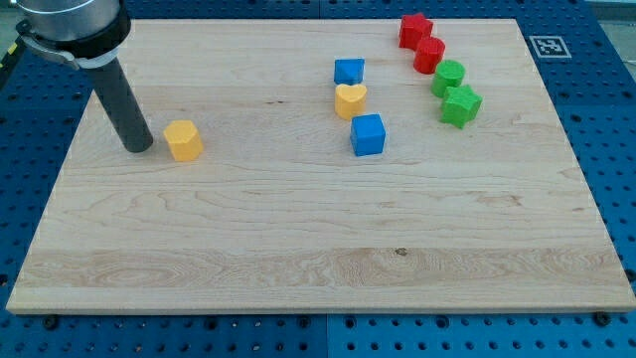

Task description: Move the yellow hexagon below the blue cube

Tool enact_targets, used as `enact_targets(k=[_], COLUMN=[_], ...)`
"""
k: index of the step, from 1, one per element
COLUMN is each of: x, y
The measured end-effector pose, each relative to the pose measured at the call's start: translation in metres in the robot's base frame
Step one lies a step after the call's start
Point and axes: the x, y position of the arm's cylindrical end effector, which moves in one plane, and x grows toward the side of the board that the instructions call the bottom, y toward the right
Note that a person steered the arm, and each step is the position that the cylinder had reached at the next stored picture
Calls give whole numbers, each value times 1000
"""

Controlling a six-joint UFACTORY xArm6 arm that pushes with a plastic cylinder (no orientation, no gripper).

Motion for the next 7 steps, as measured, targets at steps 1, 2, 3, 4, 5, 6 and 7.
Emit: enact_targets(k=[1, 2, 3, 4, 5, 6, 7], x=[0, 0, 4, -3, -10, -5, 7], y=[18, 47, 75, 75, 80, 102, 137])
